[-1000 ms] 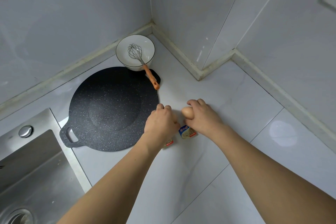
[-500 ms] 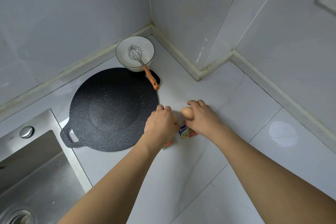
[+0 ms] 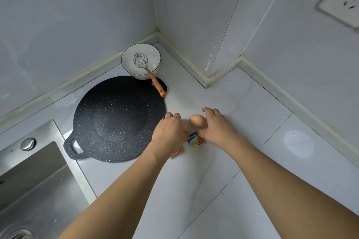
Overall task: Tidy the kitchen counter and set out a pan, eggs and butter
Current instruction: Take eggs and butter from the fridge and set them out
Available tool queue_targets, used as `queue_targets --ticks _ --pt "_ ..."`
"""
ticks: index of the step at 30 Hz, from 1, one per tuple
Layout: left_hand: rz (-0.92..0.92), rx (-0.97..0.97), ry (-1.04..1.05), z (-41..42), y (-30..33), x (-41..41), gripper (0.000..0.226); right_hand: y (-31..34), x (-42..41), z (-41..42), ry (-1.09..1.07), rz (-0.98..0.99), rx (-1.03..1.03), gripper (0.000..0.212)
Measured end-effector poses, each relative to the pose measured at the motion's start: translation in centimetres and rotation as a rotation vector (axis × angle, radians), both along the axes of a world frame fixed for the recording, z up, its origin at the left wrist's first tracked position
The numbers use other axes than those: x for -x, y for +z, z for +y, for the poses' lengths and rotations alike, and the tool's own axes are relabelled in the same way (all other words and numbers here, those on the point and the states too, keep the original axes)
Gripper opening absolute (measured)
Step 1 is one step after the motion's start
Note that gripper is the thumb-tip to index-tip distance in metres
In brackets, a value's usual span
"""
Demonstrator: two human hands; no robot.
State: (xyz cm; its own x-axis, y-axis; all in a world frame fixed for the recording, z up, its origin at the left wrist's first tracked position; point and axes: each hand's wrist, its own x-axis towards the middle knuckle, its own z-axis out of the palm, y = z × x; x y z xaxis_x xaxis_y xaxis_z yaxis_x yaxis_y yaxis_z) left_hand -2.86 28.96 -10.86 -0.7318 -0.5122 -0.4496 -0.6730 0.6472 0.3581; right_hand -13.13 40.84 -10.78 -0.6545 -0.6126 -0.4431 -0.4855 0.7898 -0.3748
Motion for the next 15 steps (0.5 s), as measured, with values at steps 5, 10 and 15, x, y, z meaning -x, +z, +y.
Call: queue_targets --ticks 5,10,15 --pt "0.013 -0.014 0.030 0.3 1.2 -0.5 0.046 1.0 -0.5 1.2 -0.005 0.033 0.007 0.072" --pt "0.037 0.030 0.033 0.5 2.3 -1.5 0.049 2.3 -1.4 2.6 0.006 0.101 0.006 0.075" --pt "0.066 0.075 0.005 1.5 3.6 -2.2 0.047 3.8 -2.6 4.4 0.003 0.153 -0.003 0.075"
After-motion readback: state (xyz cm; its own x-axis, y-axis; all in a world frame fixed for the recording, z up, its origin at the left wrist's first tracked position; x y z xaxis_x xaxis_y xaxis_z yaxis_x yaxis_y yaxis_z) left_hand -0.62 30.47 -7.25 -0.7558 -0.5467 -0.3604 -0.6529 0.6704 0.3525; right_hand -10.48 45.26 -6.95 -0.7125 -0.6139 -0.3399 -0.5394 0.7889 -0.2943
